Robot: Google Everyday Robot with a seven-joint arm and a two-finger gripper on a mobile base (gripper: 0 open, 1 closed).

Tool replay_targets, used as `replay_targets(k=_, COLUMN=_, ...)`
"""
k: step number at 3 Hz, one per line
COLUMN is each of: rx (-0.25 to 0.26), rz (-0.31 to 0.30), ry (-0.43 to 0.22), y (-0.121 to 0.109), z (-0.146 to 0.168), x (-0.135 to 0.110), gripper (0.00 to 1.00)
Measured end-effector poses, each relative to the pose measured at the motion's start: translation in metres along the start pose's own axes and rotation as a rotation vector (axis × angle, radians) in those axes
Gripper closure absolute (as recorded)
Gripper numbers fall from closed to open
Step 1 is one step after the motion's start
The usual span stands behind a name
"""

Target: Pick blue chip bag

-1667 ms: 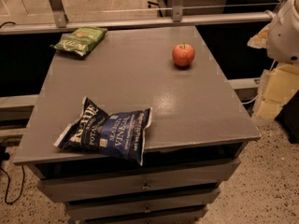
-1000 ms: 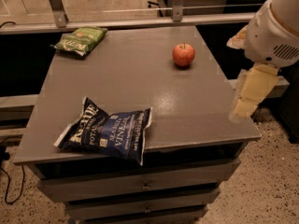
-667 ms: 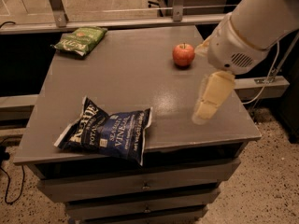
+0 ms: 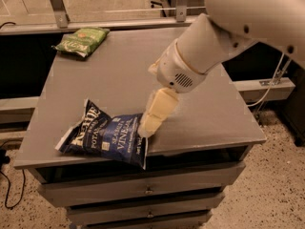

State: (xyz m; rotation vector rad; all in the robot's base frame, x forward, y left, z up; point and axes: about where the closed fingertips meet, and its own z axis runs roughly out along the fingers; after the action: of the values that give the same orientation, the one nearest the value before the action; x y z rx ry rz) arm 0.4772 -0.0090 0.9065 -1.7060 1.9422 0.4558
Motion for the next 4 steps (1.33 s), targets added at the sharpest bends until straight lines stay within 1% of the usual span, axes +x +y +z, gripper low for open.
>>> replay_targets(k=1, rx=-0.069, rz=0.022, ry=-0.057, y=0.019, z=0.04, x=-0.019, gripper=0.0)
replay_targets(k=2, rx=-0.11, rz=0.032, ry=-0.076, y=0.036, z=0.068, x=-0.025, gripper=0.0)
replay_targets(k=3, rx=-0.132, rz=0.052, ry=-0.079, y=0.048, z=0.088, x=-0.023, gripper=0.18)
replay_targets(k=4, rx=-0.125, rz=0.072, ry=-0.09, y=0.047, z=0.092, x=-0.023, gripper=0.41)
